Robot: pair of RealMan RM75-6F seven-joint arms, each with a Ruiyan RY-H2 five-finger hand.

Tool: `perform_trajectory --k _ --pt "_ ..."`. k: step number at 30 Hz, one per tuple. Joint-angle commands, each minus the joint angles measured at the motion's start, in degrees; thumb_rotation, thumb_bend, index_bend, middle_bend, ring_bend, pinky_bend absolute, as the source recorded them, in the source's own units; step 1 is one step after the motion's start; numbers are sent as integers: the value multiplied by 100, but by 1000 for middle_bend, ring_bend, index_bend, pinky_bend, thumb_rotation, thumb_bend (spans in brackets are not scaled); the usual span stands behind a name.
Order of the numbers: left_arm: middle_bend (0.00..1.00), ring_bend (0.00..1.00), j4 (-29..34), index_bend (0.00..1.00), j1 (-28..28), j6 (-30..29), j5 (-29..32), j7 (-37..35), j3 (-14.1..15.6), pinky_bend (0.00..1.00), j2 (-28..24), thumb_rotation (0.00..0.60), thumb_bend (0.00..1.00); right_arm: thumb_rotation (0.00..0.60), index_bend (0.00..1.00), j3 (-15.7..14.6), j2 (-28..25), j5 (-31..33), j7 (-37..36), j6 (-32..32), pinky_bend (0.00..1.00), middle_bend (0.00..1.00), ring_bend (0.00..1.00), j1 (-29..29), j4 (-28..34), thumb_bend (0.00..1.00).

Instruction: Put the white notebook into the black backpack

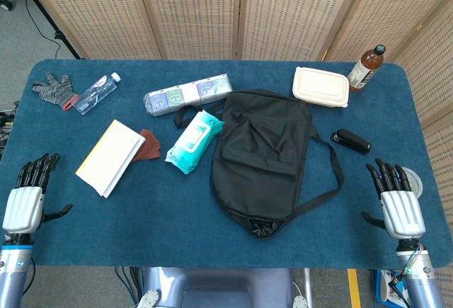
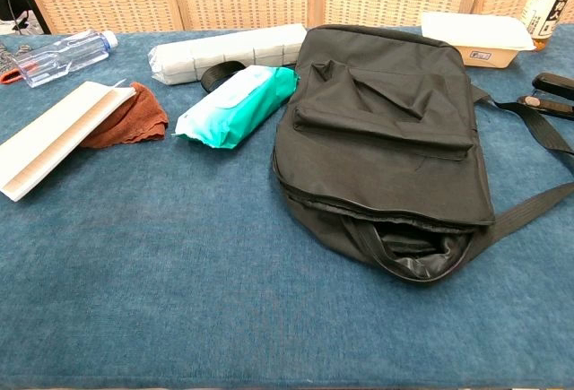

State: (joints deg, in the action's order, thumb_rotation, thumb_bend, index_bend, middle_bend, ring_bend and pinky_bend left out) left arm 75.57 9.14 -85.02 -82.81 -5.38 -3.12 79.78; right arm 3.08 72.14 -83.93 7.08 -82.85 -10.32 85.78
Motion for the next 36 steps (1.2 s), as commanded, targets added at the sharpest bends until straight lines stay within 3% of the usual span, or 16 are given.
perform_trajectory --k 1,8,21,28,36 --pt "0 0 -66 0 13 46 -54 14 35 0 9 600 0 600 0 6 -16 -2 -6 17 0 0 0 4 26 0" --pt "0 0 -554 0 129 170 -398 -140 195 0 186 600 0 600 0 35 -54 1 -47 61 0 0 0 12 125 0" --pt "0 0 -2894 0 471 -52 -1045 -1142 330 0 1691 600 0 600 0 111 -87 104 -86 183 0 0 0 11 152 0" --pt "0 0 -3385 0 626 -135 -1058 -1342 249 0 2102 600 0 600 0 131 -98 128 -126 237 0 0 0 8 142 0" --pt "0 0 -3646 0 803 12 -1064 -1230 249 0 2220 600 0 600 0 149 -120 157 -157 265 0 0 0 16 170 0"
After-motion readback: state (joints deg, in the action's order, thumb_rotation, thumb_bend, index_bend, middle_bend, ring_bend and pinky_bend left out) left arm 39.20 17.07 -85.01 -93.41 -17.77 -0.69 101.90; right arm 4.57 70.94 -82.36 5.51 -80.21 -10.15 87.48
